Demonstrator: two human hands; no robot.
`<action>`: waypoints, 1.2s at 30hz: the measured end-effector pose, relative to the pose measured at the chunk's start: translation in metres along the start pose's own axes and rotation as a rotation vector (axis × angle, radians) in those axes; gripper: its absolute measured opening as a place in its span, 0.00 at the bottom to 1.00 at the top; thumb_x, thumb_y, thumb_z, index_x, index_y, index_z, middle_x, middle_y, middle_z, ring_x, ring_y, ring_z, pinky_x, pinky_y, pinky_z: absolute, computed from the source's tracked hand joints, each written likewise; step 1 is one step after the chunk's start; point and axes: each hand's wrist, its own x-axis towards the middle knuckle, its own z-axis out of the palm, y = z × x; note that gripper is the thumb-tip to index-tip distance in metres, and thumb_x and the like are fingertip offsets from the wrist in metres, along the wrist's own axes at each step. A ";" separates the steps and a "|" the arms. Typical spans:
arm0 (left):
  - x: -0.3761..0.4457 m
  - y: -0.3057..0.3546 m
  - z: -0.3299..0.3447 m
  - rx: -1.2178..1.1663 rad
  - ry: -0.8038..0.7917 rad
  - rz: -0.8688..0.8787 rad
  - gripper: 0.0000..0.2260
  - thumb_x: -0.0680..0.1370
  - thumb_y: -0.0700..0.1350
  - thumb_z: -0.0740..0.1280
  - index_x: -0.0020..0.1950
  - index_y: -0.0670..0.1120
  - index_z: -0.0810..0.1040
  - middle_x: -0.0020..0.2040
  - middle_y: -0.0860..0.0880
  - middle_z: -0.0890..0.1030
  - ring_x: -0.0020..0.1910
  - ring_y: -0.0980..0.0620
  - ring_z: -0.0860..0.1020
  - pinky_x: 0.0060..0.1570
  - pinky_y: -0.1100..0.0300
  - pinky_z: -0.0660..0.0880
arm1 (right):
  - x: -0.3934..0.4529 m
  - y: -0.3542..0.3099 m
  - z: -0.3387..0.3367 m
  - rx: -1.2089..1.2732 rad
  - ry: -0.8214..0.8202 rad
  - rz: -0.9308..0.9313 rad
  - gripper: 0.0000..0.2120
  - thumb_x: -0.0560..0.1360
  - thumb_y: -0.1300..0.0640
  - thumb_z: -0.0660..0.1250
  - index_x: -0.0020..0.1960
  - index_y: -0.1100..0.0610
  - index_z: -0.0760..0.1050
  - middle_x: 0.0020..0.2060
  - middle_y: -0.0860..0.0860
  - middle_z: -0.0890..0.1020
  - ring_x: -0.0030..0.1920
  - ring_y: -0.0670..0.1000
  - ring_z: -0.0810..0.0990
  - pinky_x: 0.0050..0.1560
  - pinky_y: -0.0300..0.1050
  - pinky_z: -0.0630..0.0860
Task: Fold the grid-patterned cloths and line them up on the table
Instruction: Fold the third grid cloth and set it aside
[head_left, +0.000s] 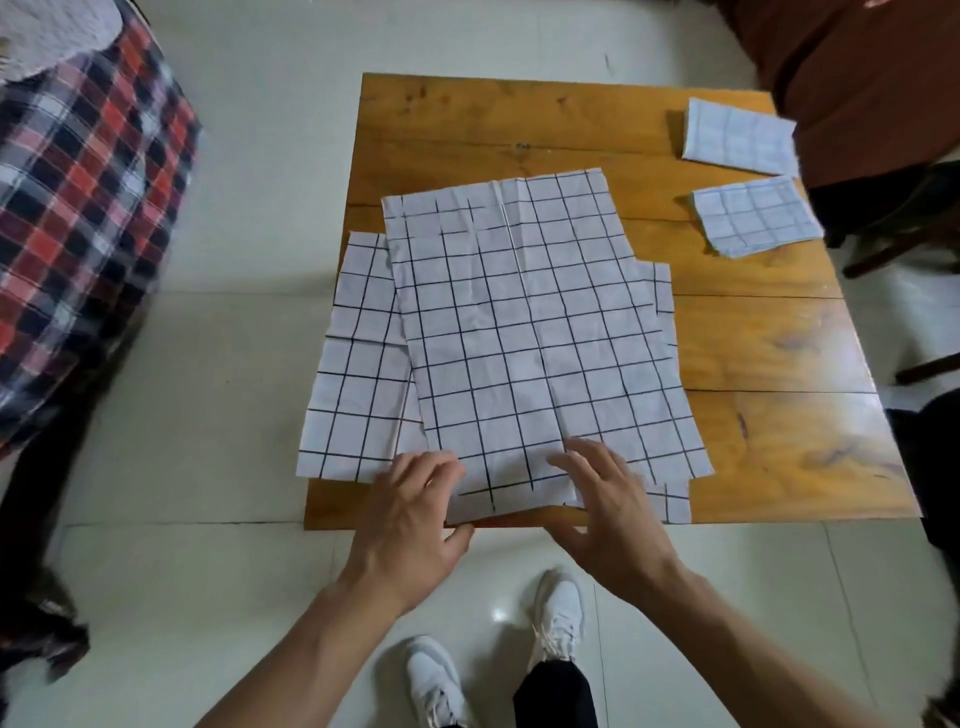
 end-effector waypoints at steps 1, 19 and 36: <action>0.002 -0.001 0.006 0.045 -0.005 0.022 0.26 0.66 0.54 0.78 0.61 0.51 0.77 0.61 0.54 0.77 0.61 0.51 0.74 0.58 0.55 0.75 | 0.003 0.002 0.007 -0.017 0.008 -0.022 0.31 0.72 0.45 0.72 0.72 0.48 0.67 0.73 0.49 0.66 0.74 0.52 0.62 0.70 0.52 0.64; 0.009 -0.010 0.017 0.195 0.122 0.256 0.06 0.73 0.48 0.70 0.47 0.48 0.79 0.49 0.52 0.81 0.53 0.48 0.76 0.52 0.54 0.71 | 0.007 0.009 0.030 -0.106 0.115 -0.097 0.27 0.70 0.44 0.73 0.65 0.50 0.73 0.64 0.48 0.74 0.65 0.52 0.70 0.65 0.48 0.66; 0.014 -0.015 -0.003 -0.050 0.293 0.147 0.01 0.76 0.43 0.67 0.45 0.47 0.76 0.46 0.52 0.80 0.48 0.50 0.77 0.48 0.54 0.72 | 0.009 -0.005 0.027 -0.089 0.143 -0.165 0.28 0.67 0.48 0.76 0.64 0.52 0.73 0.63 0.50 0.74 0.64 0.51 0.71 0.64 0.48 0.68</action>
